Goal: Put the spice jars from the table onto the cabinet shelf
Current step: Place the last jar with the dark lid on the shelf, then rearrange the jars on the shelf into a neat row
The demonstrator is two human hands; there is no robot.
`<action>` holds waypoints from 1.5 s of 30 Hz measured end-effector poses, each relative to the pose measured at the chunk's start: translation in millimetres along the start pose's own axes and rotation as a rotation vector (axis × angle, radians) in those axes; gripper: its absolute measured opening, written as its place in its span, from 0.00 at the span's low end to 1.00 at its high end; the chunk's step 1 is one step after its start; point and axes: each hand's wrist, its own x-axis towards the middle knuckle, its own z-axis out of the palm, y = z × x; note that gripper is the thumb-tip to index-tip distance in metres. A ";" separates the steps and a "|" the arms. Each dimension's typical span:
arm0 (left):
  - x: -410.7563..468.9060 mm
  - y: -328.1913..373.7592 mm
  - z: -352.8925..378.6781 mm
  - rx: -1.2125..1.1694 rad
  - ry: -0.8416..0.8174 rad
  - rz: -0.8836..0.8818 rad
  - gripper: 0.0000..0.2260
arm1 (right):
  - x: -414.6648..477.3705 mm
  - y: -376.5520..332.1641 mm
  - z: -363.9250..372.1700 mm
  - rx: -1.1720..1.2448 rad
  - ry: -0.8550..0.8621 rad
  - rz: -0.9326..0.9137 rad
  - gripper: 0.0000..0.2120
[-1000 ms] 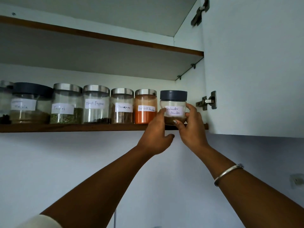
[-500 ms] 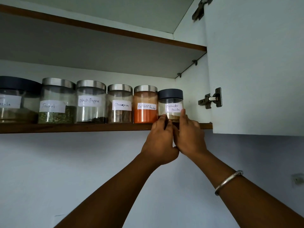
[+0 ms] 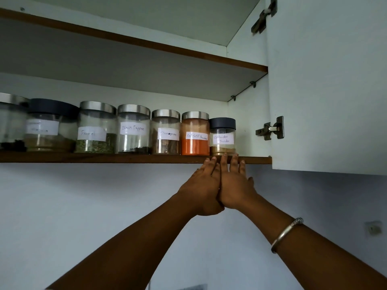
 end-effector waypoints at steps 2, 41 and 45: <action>-16.3 -8.3 -4.2 0.004 -0.014 -0.022 0.48 | -10.2 -16.2 1.4 -0.005 -0.020 -0.024 0.52; -320.3 -345.2 -296.4 0.262 0.356 -0.345 0.23 | -46.9 -491.7 -37.2 0.147 0.249 -0.605 0.31; -290.6 -353.1 -303.0 0.418 0.375 -0.347 0.16 | -26.1 -501.4 -45.2 0.119 0.267 -0.578 0.28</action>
